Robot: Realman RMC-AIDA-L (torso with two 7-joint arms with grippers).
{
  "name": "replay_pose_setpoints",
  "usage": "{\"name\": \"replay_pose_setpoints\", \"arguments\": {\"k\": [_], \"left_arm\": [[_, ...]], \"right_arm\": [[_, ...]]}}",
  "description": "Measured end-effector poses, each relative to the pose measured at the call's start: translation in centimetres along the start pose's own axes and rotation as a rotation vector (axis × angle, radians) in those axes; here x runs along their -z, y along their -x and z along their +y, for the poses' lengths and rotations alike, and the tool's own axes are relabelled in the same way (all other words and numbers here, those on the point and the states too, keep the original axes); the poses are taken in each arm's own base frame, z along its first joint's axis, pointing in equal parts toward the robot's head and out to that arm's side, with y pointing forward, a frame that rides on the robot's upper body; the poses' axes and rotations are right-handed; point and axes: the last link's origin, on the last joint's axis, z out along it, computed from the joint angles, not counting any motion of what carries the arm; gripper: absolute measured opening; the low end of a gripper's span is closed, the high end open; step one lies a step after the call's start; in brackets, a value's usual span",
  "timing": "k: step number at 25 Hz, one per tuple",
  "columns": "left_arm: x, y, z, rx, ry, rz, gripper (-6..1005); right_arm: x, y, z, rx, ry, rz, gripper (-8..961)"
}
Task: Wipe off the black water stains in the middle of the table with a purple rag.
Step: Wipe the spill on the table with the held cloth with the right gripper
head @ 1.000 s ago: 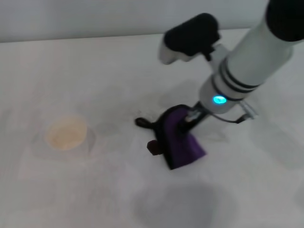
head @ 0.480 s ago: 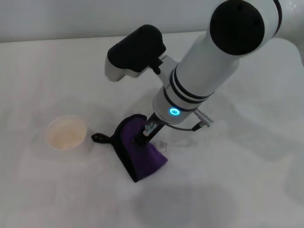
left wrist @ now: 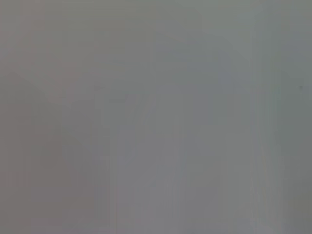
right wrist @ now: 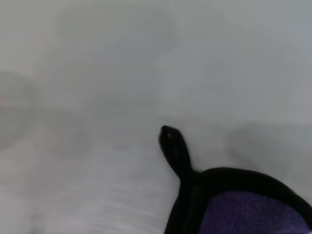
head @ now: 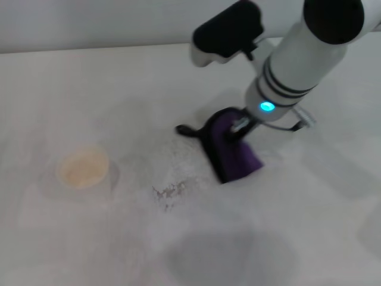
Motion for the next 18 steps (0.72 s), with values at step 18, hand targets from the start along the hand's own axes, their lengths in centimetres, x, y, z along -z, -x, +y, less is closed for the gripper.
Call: {"name": "replay_pose_setpoints", "arguments": {"k": [18], "left_arm": [[-0.9, -0.3, 0.4, 0.005, 0.012, 0.014, 886]], "right_arm": [[-1.3, -0.4, 8.1, 0.123, 0.277, -0.002, 93]]}}
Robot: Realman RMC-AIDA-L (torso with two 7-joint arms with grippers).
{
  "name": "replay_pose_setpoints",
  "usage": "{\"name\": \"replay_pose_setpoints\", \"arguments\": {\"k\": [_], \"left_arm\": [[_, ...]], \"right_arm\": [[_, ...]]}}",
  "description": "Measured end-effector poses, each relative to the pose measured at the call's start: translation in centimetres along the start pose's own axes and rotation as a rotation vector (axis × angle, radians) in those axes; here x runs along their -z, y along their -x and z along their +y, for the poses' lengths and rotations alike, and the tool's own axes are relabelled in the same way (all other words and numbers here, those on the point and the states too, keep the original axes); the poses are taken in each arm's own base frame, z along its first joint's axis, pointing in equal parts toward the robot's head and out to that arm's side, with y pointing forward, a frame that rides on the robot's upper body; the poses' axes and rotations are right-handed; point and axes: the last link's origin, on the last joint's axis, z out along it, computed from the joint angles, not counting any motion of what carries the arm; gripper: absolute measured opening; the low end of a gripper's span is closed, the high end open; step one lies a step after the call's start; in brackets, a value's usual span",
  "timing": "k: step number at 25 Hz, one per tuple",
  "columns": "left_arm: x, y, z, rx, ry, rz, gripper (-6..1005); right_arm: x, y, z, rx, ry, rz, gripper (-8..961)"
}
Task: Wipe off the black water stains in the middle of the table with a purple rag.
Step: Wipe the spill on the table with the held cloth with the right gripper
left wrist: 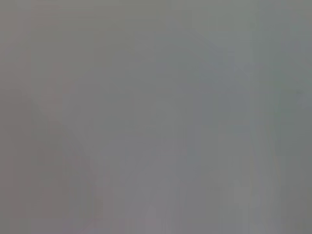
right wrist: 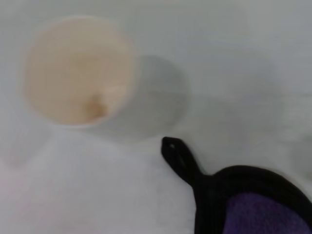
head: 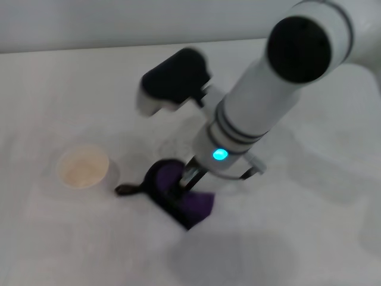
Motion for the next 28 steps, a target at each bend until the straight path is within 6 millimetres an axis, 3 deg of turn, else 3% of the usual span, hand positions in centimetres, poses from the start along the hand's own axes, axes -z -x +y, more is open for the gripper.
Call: {"name": "replay_pose_setpoints", "arguments": {"k": [6, 9, 28], "left_arm": [[-0.6, -0.1, 0.4, 0.007, 0.012, 0.006, 886], [-0.6, 0.0, 0.5, 0.008, 0.015, 0.005, 886], [-0.2, 0.1, 0.4, 0.010, 0.005, -0.001, 887]], "right_arm": [[-1.3, 0.2, 3.4, 0.080, 0.113, 0.025, 93], [-1.3, 0.5, 4.0, 0.102, 0.143, 0.012, 93], [0.7, 1.7, -4.6, -0.069, -0.274, -0.028, 94]]}}
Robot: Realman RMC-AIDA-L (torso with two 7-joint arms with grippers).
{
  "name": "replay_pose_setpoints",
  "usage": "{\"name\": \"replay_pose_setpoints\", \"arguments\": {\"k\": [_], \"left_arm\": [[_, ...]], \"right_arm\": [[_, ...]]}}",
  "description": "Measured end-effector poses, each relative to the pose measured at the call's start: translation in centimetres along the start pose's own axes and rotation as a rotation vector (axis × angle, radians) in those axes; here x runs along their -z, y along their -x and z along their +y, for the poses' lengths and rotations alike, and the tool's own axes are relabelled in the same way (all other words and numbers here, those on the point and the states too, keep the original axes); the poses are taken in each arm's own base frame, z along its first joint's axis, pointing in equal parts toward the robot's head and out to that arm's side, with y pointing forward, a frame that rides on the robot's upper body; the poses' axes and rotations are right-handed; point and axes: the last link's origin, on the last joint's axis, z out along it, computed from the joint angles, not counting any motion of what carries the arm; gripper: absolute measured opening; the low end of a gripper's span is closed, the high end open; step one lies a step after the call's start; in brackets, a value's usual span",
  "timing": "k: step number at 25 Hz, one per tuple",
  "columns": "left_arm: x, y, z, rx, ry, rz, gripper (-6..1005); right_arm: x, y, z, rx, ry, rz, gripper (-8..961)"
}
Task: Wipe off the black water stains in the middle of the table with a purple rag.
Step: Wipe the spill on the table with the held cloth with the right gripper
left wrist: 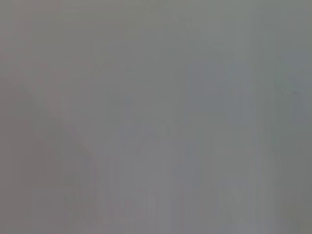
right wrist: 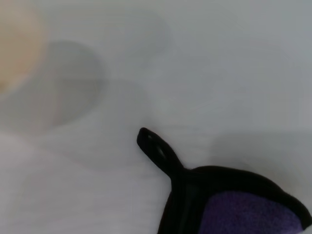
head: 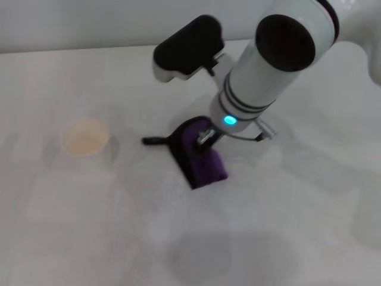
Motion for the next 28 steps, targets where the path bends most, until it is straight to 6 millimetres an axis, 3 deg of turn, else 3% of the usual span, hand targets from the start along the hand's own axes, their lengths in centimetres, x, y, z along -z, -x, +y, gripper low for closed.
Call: {"name": "replay_pose_setpoints", "arguments": {"k": [7, 21, 24, 28], "left_arm": [[-0.2, 0.1, -0.1, -0.002, -0.002, -0.008, 887], [-1.3, 0.0, 0.2, -0.003, 0.012, -0.014, 887], [-1.3, 0.0, 0.2, -0.002, 0.012, -0.014, 887], [-1.3, 0.0, 0.2, -0.002, 0.012, -0.015, 886]], "right_arm": [[0.0, -0.9, -2.1, -0.052, -0.097, 0.034, 93], [0.4, -1.1, 3.8, 0.064, 0.281, 0.026, 90], [0.3, -1.3, 4.0, 0.060, 0.317, 0.034, 91], [-0.1, -1.7, 2.6, 0.019, 0.287, 0.037, 92]]}}
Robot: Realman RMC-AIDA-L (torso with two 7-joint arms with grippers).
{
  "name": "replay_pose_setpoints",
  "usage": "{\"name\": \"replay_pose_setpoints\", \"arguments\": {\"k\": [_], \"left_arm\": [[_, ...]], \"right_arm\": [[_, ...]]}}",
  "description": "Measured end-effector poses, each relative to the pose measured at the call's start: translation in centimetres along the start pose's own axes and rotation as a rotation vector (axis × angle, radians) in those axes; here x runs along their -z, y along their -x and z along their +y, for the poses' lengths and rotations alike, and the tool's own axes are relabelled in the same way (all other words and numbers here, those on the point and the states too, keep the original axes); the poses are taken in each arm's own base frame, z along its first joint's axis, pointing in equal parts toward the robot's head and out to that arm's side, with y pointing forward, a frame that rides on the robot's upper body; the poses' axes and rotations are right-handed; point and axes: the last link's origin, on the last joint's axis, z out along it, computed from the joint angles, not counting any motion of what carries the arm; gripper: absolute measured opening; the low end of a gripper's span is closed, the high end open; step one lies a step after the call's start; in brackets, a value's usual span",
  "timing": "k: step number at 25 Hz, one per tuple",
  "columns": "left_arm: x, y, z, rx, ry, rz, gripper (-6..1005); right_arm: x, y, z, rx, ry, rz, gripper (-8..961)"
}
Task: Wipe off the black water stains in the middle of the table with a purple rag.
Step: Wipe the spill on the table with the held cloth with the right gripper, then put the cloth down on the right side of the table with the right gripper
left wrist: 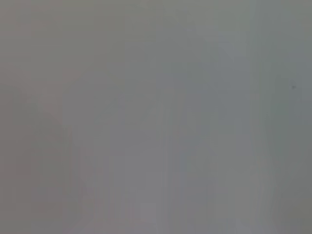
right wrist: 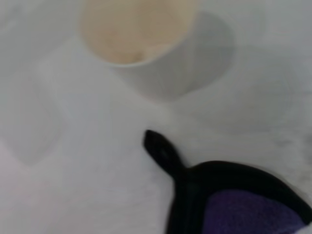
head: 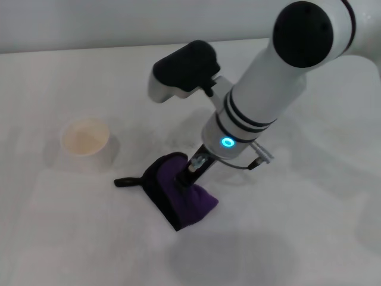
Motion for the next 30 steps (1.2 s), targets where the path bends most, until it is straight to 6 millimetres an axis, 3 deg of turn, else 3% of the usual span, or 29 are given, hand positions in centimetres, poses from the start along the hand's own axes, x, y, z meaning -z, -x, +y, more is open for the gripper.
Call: {"name": "replay_pose_setpoints", "arguments": {"k": [10, 18, 23, 30], "left_arm": [[0.0, 0.3, -0.1, 0.000, -0.008, -0.022, 886], [-0.3, 0.6, -0.2, 0.000, -0.015, -0.045, 886], [-0.7, 0.5, -0.2, -0.003, -0.013, -0.048, 886], [-1.5, 0.5, -0.3, -0.008, -0.010, -0.057, 887]], "right_arm": [[1.8, -2.2, -5.9, -0.153, -0.116, -0.017, 94], [4.5, -4.9, -10.6, -0.288, -0.184, -0.039, 95], [5.4, -6.2, -11.9, -0.330, -0.206, -0.025, 97], [5.1, -7.1, -12.0, -0.325, -0.192, -0.001, 98]]}}
